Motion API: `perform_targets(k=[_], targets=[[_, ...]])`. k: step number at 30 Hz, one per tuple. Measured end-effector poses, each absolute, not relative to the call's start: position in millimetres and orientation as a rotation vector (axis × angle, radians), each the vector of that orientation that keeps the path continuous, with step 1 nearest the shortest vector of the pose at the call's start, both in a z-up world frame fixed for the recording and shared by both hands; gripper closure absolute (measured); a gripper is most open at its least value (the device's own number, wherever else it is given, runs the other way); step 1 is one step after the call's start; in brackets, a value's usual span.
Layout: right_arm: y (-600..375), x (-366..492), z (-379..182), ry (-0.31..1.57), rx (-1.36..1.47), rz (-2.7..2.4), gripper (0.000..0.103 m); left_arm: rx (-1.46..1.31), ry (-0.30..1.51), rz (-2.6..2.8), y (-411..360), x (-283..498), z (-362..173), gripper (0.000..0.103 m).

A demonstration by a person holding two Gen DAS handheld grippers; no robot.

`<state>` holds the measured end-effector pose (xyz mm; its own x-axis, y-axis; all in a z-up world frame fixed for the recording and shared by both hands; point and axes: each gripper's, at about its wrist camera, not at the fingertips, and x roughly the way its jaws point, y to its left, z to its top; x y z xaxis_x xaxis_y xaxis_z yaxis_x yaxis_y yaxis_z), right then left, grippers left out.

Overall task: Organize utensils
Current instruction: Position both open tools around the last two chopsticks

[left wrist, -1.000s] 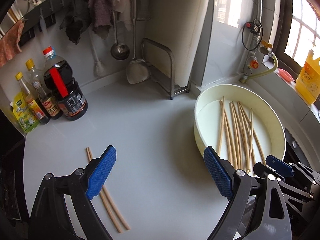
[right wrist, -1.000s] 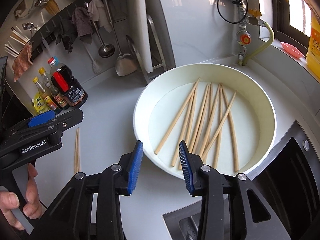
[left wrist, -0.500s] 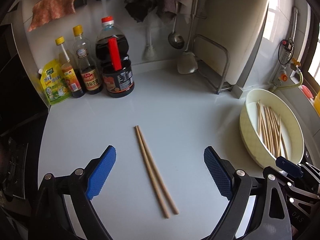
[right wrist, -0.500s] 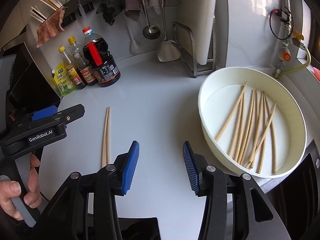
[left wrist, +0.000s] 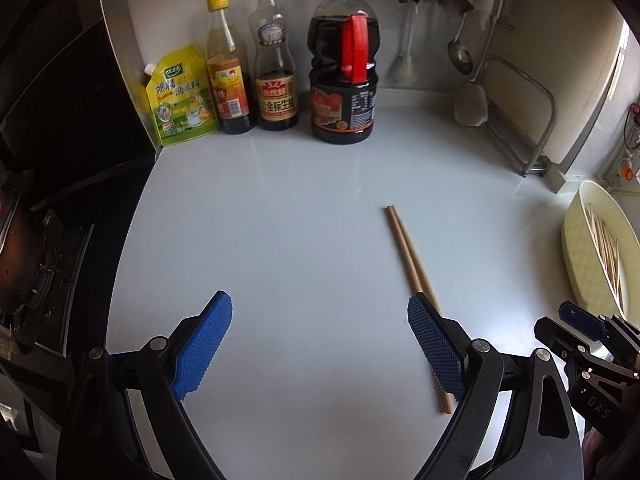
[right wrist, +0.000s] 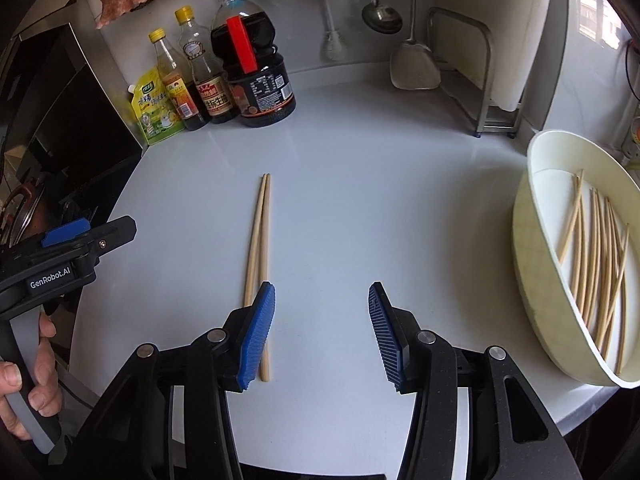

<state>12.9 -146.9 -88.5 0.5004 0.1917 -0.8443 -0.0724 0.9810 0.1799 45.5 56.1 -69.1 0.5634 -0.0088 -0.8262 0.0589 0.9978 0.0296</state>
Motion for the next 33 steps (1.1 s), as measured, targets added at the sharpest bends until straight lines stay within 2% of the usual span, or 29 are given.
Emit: perform_targets(k=[12,26,33], targets=[[-109,45,-140,1.116,0.071,0.193,0.056,0.043,1.017,-0.030,75,54,-101,0.015],[-81,53,-157,1.116,-0.105,0.173,0.056,0.034,1.040,-0.032,75,59,-115,0.015],[-71,47,-156,1.101,-0.138,0.233,0.092,0.044,1.047,-0.043,66,59,-121,0.015]])
